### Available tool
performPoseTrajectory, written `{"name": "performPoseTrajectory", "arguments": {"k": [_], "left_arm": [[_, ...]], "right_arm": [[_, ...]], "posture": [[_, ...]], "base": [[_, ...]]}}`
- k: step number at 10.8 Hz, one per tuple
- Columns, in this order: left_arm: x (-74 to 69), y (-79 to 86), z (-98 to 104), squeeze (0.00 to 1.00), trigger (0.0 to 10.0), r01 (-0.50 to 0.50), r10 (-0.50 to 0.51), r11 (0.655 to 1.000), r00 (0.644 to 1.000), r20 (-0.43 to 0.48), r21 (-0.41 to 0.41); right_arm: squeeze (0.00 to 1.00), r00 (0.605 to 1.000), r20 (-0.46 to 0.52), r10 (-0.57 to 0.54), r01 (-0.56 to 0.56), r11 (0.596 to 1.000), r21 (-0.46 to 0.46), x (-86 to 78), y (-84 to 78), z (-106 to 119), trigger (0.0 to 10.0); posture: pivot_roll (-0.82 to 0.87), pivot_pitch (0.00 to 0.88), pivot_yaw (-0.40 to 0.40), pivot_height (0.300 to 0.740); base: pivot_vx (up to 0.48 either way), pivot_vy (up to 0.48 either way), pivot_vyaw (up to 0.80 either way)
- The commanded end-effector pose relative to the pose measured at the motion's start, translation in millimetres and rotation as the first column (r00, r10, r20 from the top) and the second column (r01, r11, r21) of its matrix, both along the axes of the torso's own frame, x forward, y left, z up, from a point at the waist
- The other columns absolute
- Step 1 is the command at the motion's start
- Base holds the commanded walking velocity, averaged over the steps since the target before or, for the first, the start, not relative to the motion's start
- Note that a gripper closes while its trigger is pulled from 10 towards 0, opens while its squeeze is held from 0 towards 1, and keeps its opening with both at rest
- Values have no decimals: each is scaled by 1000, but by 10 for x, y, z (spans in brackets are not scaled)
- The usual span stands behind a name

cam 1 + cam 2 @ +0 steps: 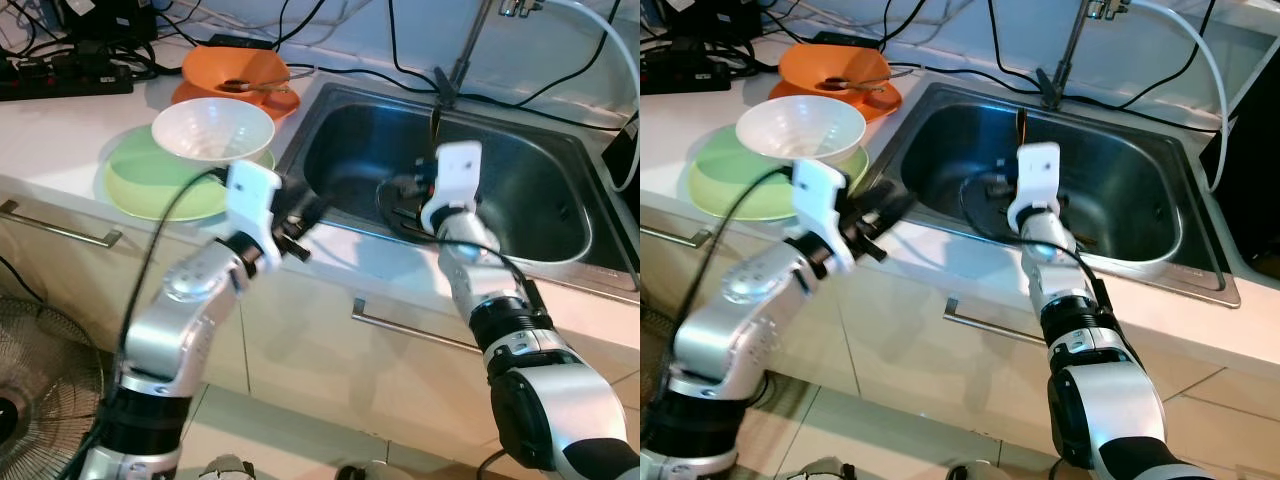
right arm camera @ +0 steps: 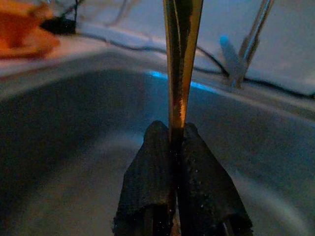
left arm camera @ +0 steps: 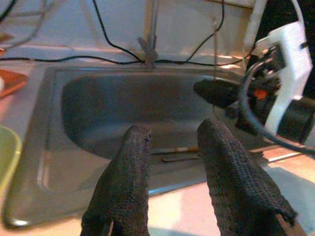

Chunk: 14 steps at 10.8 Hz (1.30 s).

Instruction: Kitchen organization

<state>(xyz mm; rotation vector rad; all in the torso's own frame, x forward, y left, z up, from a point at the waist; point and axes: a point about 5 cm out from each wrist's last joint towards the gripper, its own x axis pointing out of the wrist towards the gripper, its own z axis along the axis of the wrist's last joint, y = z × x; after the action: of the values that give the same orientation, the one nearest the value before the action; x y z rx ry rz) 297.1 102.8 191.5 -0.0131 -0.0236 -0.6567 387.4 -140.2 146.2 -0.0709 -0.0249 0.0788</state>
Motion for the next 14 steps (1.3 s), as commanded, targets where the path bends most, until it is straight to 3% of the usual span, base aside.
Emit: {"name": "performPoseTrajectory", "arguments": {"k": [1, 5, 6, 7, 8, 9, 14], "left_arm": [[-52, -62, -7, 0, 10000, 30, -30, 999, 1000, -4, 14], [-77, -91, -41, 0, 10000, 42, -42, 999, 999, -15, 34], [-85, -109, -53, 0, 10000, 48, -47, 998, 999, -21, 35], [-92, -120, -61, 0, 10000, 53, -52, 998, 998, -24, 36], [-92, -123, -61, 0, 10000, 56, -55, 998, 998, -24, 37], [-90, -128, -62, 0, 10000, 59, -58, 998, 998, -25, 38], [-83, -164, -75, 0, 10000, 69, -68, 997, 997, -23, 34]], "right_arm": [[0, 999, -5, -32, 32, 999, -3, 7, -85, -17, 10000], [0, 997, -64, -47, 48, 999, 2, -45, -117, -197, 10000], [176, 996, -76, -50, 50, 999, 2, -55, -133, -228, 10000], [933, 995, -81, -54, 54, 999, 3, -61, -142, -242, 10000], [1000, 995, -80, -52, 52, 999, 2, -62, -135, -244, 10000], [0, 996, -78, -47, 47, 999, 2, -63, -122, -246, 10000], [0, 999, -19, -34, 34, 999, 4, -34, -106, -138, 10000]], "posture": [[52, 57, -130, 719], [59, 62, -130, 719], [60, 62, -131, 719], [60, 62, -131, 719], [59, 60, -129, 719], [57, 64, -129, 719], [47, 47, -126, 719]], "base": [[0, 0, 0], [0, 0, 0], [0, 0, 0], [0, 0, 0], [0, 0, 0], [0, 0, 0], [0, 0, 0]]}}
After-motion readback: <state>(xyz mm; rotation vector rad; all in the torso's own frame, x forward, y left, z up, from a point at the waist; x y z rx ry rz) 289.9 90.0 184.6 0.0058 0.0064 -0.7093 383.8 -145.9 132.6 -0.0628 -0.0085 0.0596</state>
